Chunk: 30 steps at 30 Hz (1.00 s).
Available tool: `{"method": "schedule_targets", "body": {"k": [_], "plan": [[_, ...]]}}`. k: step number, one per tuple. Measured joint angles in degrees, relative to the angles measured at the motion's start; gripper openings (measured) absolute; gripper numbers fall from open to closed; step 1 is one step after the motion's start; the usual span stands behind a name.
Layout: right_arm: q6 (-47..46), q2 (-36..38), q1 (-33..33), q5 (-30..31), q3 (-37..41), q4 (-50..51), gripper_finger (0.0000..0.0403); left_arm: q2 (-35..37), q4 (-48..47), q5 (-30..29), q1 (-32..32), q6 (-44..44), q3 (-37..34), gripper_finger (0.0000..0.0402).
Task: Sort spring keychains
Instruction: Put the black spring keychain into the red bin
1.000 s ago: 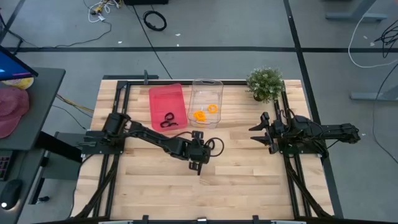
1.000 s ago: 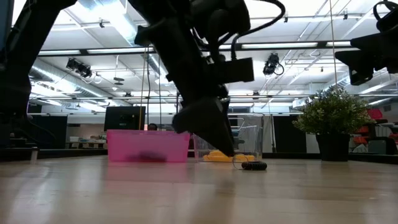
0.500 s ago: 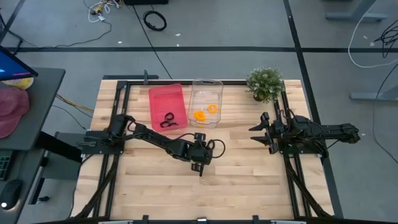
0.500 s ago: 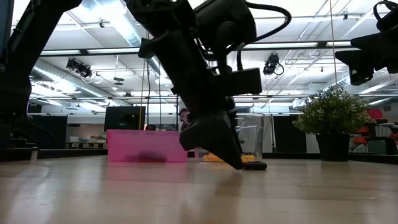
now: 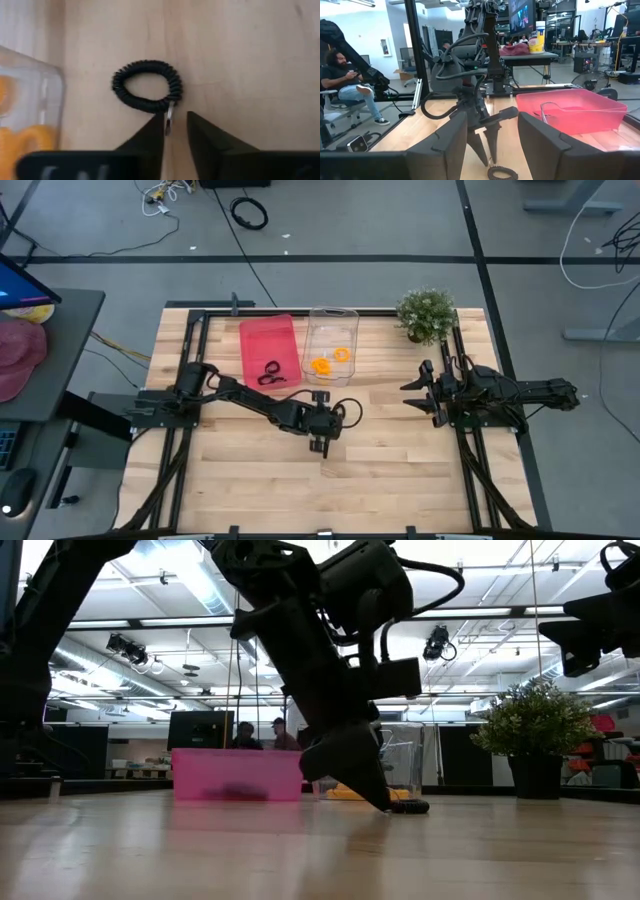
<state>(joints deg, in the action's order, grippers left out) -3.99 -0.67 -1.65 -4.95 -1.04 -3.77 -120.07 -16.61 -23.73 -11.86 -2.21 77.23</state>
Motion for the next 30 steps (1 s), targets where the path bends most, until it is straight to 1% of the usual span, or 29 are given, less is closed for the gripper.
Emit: {"method": "schedule_targets", "body": {"k": [3,4,5,7,13,15,21,25,30], "plan": [[0.0,0.0,0.0,0.0,0.0,0.0,0.0180,0.0,-0.4,1.7,0.2,0.7,0.0,0.0032],[0.0,0.0,0.0,0.0,0.0,0.0,0.0180,0.0,-0.9,1.8,0.2,1.0,0.0,0.0017],[0.0,0.0,0.0,0.0,0.0,0.0,0.0180,0.0,-1.2,1.6,0.2,1.1,0.0,0.0011],[0.0,0.0,0.0,0.0,0.0,0.0,0.0180,0.1,-2.0,1.3,0.2,1.3,0.0,0.0010],[0.0,0.0,0.0,0.0,0.0,0.0,0.0180,0.7,-7.2,-2.5,0.1,1.2,0.1,0.0005],[0.0,0.0,0.0,0.0,0.0,0.0,0.0180,1.5,-10.4,-3.6,0.1,1.5,0.0,0.0006],[0.0,0.0,0.0,0.0,0.0,0.1,0.0180,4.5,-14.8,-5.8,-0.3,3.5,0.0,0.0004],[0.0,0.0,0.0,0.0,0.0,0.0,0.0180,6.8,-17.1,-8.3,-1.7,4.7,0.0,0.0005],[0.0,0.0,0.0,0.0,0.0,0.0,0.0180,10.0,-21.2,-13.0,-4.2,6.7,0.0,0.0005]]}}
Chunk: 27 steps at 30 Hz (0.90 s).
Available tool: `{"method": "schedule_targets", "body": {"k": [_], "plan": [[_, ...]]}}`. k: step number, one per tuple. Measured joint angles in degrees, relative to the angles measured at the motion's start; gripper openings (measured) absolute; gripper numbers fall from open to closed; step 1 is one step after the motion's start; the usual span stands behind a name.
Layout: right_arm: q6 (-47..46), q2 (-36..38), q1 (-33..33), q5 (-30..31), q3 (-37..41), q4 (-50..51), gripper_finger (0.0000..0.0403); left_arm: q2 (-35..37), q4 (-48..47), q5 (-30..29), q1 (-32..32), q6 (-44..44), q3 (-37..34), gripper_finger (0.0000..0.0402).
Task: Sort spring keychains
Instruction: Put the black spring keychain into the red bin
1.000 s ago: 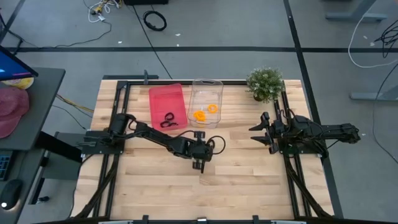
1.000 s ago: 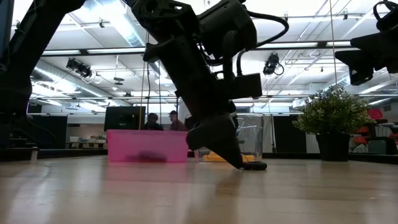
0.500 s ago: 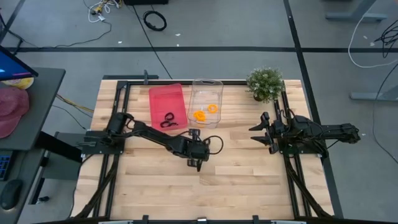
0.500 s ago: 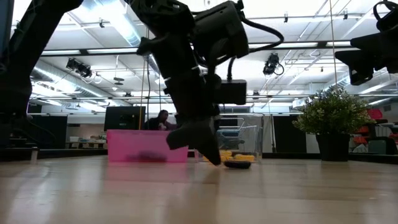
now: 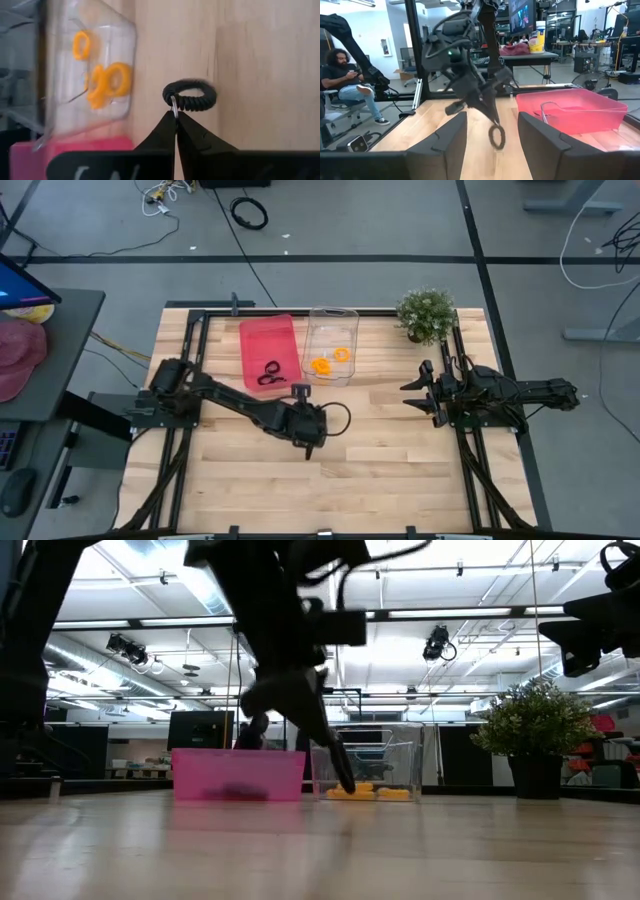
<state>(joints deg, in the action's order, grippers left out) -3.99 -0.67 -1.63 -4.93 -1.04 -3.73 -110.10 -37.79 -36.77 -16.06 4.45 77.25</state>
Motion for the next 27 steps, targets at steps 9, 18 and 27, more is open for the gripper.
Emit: {"method": "schedule_targets", "body": {"k": [9,18,27], "plan": [[0.0,0.0,0.0,0.0,0.0,0.0,0.0180,7.7,-9.5,-6.8,-3.7,8.6,0.0,0.0005],[0.0,0.0,0.0,0.0,0.0,0.0,0.0180,12.8,-24.7,-17.9,-7.2,23.3,0.0,0.0005],[0.0,-0.1,0.0,0.0,0.0,0.3,0.0180,13.5,-43.6,-21.7,-6.4,44.3,-0.1,0.0005]]}}
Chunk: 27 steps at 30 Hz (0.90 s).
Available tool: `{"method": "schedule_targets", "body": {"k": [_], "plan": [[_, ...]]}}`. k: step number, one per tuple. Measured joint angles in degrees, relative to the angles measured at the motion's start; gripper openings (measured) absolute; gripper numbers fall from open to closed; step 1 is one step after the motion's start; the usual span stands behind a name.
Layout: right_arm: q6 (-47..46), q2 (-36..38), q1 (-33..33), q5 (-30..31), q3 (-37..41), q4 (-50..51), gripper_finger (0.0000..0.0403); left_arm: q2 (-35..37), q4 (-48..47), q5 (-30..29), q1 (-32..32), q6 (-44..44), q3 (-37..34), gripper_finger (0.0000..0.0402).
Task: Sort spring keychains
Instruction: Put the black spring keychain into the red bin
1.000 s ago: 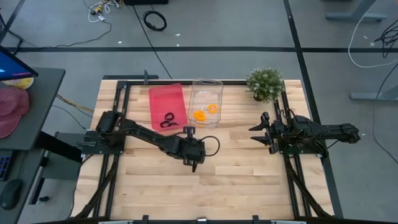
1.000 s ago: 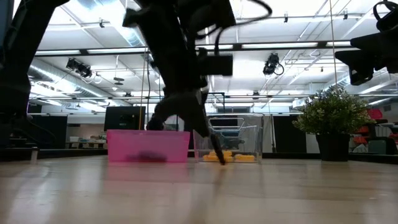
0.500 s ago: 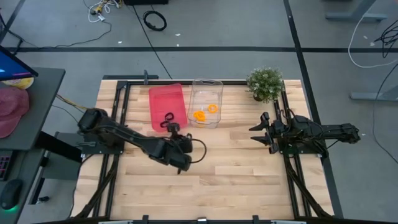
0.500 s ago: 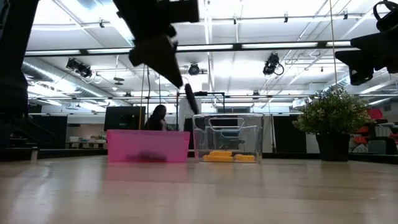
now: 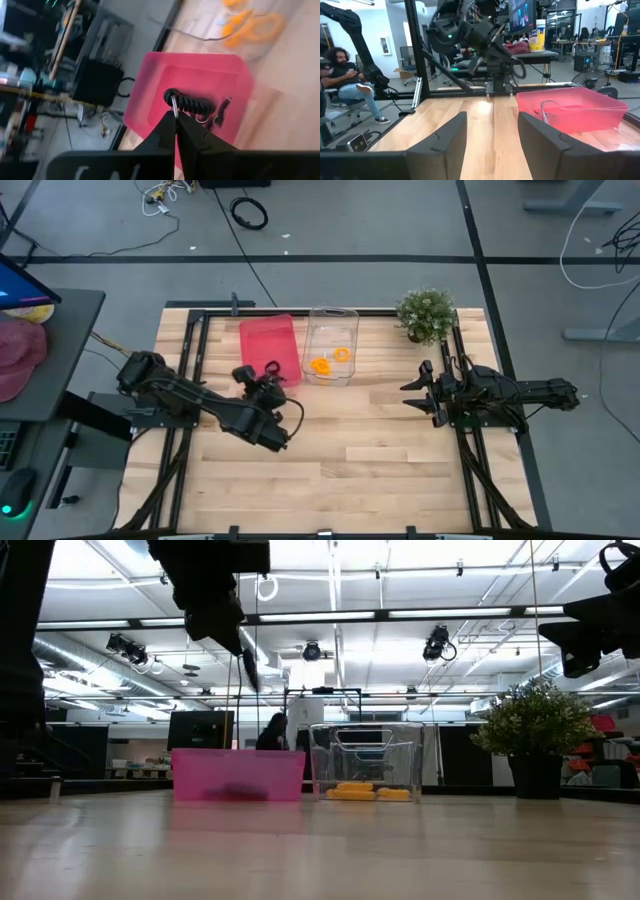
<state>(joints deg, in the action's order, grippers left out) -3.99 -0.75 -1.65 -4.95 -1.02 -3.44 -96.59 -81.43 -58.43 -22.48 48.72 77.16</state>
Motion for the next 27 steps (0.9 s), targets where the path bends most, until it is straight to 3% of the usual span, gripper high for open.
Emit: {"method": "schedule_targets", "body": {"k": [9,17,20,27], "plan": [[0.0,0.0,0.0,0.0,0.0,-0.2,0.0180,3.4,-1.4,-1.9,3.4,11.8,-7.2,0.0004],[0.0,0.0,0.0,0.0,0.0,-0.2,0.0180,14.5,2.5,-1.9,7.6,16.7,-20.1,0.0004],[0.0,0.0,0.0,0.0,0.0,-0.2,0.0180,19.2,9.8,-1.9,8.5,14.9,-25.1,0.0004],[0.0,0.0,0.0,0.0,0.0,-0.3,0.0180,27.7,32.9,1.0,10.6,-1.6,-32.6,0.0005]]}}
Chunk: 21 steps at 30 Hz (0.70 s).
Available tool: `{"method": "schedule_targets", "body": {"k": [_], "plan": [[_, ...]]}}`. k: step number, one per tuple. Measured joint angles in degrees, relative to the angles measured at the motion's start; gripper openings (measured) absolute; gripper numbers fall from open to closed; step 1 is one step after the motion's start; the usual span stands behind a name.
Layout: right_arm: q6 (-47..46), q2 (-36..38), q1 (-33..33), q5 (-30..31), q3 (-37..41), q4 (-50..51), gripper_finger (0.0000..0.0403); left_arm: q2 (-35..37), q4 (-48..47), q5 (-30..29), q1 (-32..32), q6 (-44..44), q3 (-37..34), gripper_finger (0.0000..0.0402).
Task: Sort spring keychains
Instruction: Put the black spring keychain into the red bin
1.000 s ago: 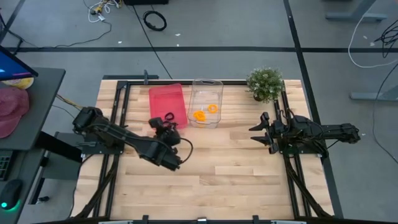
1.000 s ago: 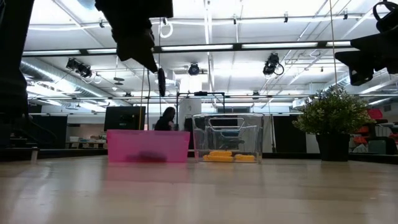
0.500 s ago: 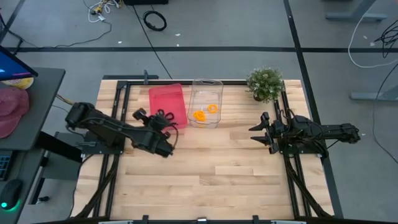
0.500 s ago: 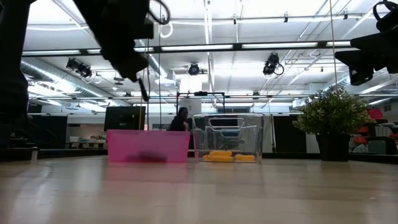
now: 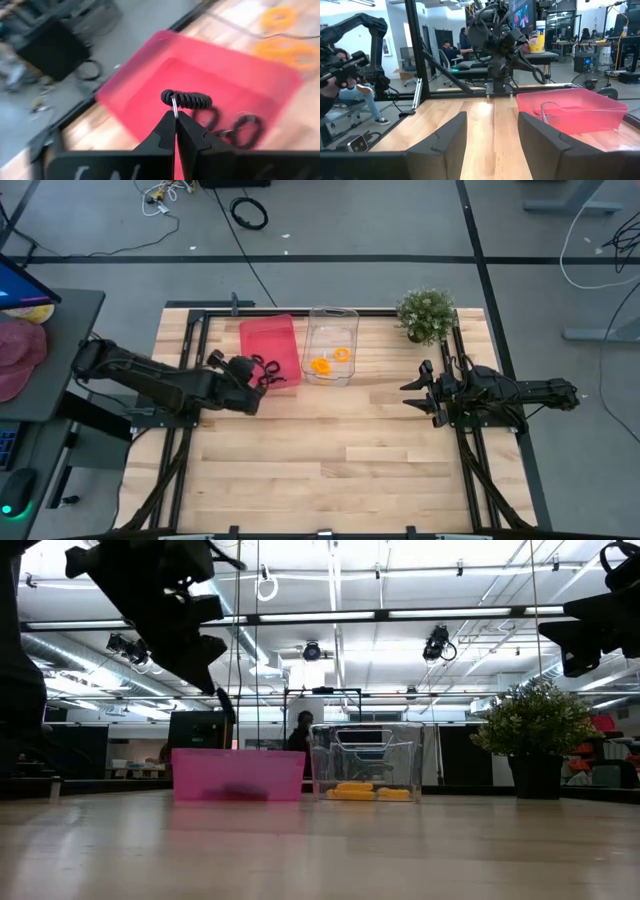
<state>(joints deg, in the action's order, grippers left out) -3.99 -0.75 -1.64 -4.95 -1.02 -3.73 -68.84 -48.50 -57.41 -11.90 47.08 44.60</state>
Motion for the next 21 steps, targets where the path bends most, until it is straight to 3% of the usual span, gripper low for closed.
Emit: {"method": "schedule_targets", "body": {"k": [5,13,21], "plan": [[0.0,0.0,0.0,0.0,0.0,0.1,0.0180,3.5,13.0,3.7,0.9,-10.3,-3.4,0.0004],[0.0,0.0,0.0,0.0,0.0,0.1,0.0180,9.1,26.5,7.9,4.2,-17.7,-10.7,0.0004],[0.0,0.0,0.0,0.0,0.0,0.3,0.0180,12.4,28.7,9.5,7.9,-16.7,-15.1,0.0030]]}}
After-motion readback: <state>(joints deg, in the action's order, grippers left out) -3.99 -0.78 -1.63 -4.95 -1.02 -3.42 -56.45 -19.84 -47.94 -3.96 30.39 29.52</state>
